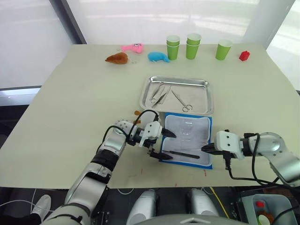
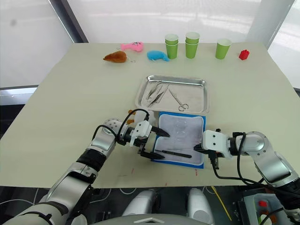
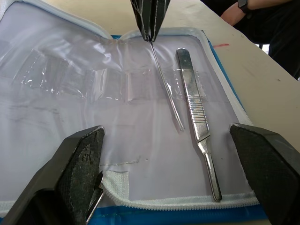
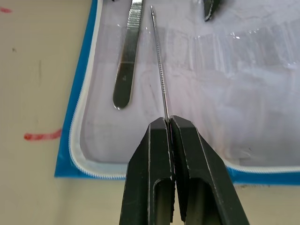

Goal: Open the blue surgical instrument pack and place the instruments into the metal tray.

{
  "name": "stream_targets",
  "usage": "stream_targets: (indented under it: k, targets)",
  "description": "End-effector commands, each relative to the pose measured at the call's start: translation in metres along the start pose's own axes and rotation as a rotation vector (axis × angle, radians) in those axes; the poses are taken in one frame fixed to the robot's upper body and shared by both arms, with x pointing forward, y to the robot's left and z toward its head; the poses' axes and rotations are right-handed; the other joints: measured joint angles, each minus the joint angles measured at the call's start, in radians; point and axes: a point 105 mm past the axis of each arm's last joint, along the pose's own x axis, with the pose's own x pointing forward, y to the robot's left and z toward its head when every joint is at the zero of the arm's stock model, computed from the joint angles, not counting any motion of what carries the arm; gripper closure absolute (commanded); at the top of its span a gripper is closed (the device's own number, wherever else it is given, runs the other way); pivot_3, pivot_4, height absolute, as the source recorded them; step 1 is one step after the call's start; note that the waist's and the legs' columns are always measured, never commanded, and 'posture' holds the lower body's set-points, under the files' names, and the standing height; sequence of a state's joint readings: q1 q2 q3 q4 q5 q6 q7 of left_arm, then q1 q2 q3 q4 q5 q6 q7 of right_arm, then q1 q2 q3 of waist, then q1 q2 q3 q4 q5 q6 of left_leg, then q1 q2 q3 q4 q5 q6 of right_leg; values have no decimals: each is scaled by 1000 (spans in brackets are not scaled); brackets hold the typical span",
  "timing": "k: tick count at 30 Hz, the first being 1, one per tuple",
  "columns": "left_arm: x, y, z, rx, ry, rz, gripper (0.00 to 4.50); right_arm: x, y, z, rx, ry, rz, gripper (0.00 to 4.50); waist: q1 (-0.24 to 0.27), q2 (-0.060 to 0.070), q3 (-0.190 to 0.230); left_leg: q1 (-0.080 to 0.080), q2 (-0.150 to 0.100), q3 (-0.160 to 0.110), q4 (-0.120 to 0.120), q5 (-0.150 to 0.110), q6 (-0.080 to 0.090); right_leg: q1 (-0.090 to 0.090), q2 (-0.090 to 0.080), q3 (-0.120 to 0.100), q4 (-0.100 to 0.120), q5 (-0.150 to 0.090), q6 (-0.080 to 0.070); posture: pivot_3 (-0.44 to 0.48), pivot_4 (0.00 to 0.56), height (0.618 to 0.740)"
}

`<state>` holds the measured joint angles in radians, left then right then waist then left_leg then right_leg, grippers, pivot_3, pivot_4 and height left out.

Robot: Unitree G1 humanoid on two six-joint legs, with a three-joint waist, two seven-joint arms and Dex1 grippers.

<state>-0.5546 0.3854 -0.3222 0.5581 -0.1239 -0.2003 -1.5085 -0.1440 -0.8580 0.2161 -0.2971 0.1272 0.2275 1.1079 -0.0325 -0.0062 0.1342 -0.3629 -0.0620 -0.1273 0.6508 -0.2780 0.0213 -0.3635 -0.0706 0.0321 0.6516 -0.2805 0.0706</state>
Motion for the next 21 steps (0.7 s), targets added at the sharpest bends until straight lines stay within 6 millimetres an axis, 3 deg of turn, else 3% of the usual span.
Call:
stream_targets:
  k: [1,21]
  targets:
    - [9,-30,-40,-164,97,-107,0,-12,-4,6,-37,-10,-24,4470,0,0,0,0,0,0,0,0,0,0,0,0,0,0,0,0,150,740]
    - [11,-29,-39,-164,91,-109,0,-58,2,-13,6,66,-43,4470,15,1,1,-1,0,0,-2,0,0,0,0,-1,-4,0,0,0,150,740]
